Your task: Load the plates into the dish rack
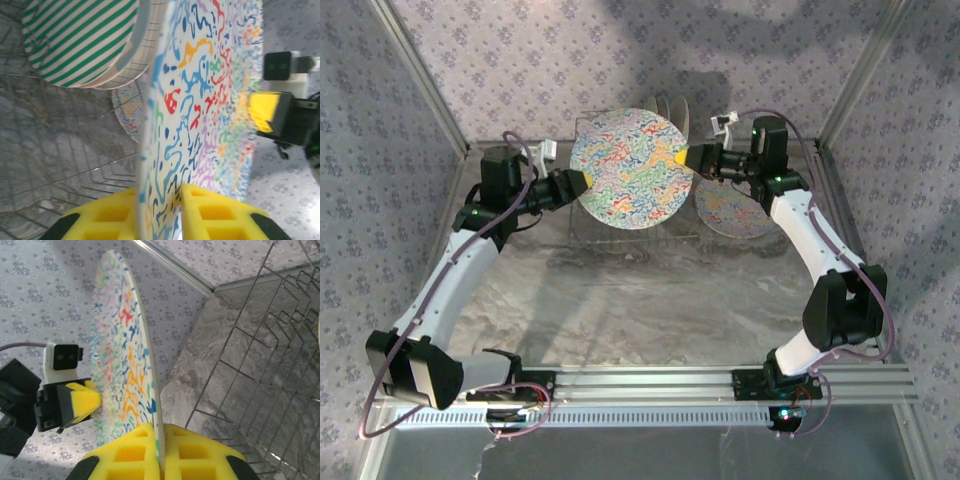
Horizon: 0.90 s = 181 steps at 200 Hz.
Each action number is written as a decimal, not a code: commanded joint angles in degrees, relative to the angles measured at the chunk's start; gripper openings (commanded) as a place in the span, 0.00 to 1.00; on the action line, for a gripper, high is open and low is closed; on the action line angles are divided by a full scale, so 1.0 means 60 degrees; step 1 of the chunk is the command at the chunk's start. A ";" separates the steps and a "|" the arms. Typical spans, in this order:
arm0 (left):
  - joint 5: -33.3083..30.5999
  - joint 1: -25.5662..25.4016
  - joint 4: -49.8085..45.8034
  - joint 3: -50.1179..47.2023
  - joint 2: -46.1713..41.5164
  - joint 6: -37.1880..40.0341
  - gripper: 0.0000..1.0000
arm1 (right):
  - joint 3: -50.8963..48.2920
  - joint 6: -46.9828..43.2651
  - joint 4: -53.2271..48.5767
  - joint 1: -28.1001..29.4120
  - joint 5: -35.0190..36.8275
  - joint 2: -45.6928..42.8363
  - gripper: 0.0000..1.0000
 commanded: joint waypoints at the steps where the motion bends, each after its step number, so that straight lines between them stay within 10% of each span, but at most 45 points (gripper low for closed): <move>1: -0.0314 0.0021 0.0144 0.0229 -0.0081 0.0447 0.31 | 0.0064 0.0236 0.0180 0.0122 0.0501 -0.0428 0.00; 28: -0.0455 0.0176 0.0085 0.0133 -0.0223 0.0476 0.60 | 0.0199 0.0246 0.0029 0.0137 0.0851 -0.0594 0.00; 95: -0.0973 0.0583 -0.0596 0.0234 -0.0651 0.0766 0.99 | 0.0909 -0.0154 -0.1080 0.0365 0.2264 -0.0778 0.00; 181: -0.2675 0.0781 -0.2201 0.1327 -0.0699 0.2153 0.99 | 0.4256 -0.1678 -0.4655 0.2180 0.8430 0.0148 0.00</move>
